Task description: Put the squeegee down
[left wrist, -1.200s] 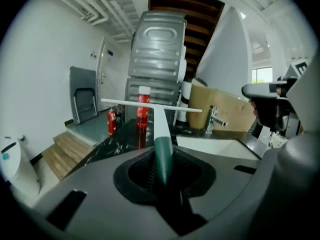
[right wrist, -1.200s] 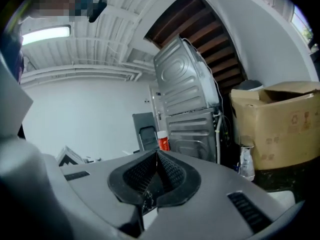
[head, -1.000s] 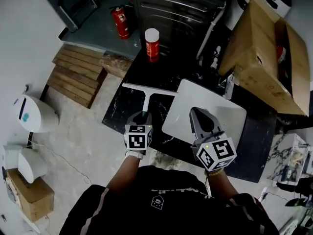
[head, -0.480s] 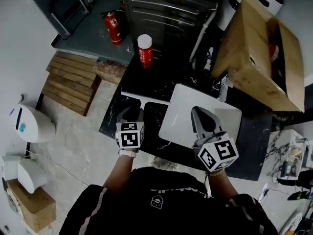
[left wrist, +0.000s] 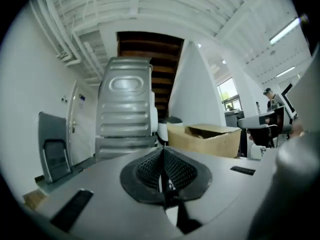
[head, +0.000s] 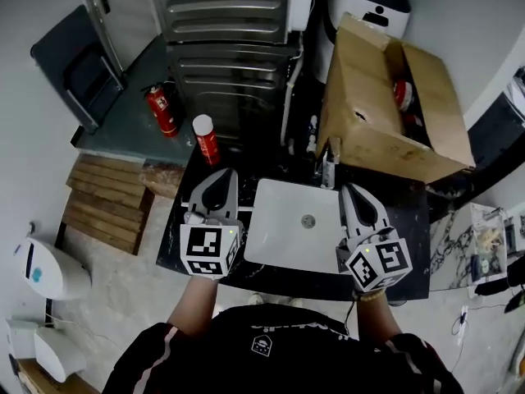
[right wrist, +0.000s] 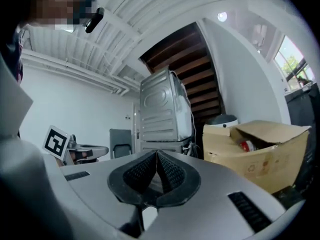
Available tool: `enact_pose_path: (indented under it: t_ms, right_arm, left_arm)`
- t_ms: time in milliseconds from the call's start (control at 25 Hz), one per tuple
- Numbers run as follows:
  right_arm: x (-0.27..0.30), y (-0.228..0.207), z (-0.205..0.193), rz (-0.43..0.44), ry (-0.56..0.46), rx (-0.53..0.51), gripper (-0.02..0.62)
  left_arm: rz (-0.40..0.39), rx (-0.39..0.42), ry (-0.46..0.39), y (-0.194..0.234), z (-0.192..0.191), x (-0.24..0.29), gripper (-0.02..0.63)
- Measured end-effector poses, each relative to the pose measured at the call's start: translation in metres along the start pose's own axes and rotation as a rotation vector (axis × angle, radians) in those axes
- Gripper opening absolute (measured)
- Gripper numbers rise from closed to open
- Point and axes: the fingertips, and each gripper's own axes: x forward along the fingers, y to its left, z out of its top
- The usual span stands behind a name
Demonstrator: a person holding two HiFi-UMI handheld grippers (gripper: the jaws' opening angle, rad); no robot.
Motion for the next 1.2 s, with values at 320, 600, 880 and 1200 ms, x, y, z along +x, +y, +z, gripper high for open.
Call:
enact_pose_path:
  t_ms: [320,600,880,1200]
  right_arm:
    - [-0.058,-0.054,0.046,-0.161,-0.091,-0.020,0.038]
    - [-0.075,-0.059,0.051,-0.198,-0.086,-0.035,0.038]
    - [-0.079,-0.054,0.051,-0.200,-0.079,-0.064,0.037]
    - [-0.078,-0.051,0.044,-0.188,-0.065,-0.054,0.037]
  left_arm:
    - [-0.150,-0.061,-0.156,-0.065,0.075,0.031,0.014]
    - [-0.211,-0.105,-0.144,-0.088,0.078,0.035,0.014]
    - [-0.208,-0.116,-0.134,-0.089,0.074,0.030,0.014]
    - [-0.207,-0.128,-0.118,-0.090,0.067,0.023,0.014]
